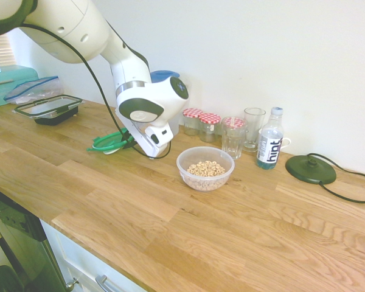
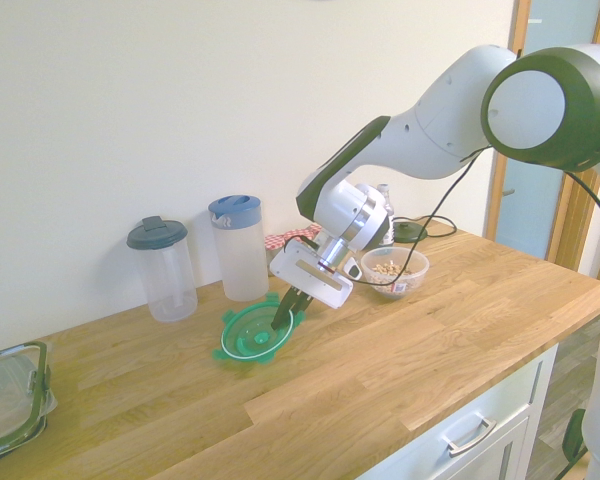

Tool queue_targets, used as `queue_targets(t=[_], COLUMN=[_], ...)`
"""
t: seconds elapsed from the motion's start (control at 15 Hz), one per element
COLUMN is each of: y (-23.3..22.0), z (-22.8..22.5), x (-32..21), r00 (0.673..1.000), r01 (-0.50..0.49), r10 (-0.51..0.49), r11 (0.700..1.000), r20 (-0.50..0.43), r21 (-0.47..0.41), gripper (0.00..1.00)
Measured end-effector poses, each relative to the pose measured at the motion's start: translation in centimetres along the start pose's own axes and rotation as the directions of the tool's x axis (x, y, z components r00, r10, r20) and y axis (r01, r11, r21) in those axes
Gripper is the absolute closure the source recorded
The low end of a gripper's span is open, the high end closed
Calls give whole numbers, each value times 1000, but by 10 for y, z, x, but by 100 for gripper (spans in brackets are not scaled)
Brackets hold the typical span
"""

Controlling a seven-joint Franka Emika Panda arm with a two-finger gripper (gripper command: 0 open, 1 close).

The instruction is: Cover the lid of food container

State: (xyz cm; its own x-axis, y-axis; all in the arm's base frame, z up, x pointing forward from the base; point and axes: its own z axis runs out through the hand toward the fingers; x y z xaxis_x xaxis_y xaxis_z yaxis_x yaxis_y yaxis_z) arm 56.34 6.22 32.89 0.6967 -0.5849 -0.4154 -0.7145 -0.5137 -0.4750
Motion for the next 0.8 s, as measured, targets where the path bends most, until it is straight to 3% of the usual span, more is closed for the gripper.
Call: queue_targets(t=[0.2, 0.33, 0.53, 0.8], y=[-46, -59, -67, -60], z=[-46, -80, -123, -163], x=[-43, -70, -102, -96], r00=[985, 964, 915, 816], r01=[84, 92, 66, 8], r10=[-105, -154, -234, -371], r11=[985, 957, 891, 773], r20=[-136, -215, -329, -443], r21=[-154, -274, -449, -634], gripper=[100, 100, 100, 100])
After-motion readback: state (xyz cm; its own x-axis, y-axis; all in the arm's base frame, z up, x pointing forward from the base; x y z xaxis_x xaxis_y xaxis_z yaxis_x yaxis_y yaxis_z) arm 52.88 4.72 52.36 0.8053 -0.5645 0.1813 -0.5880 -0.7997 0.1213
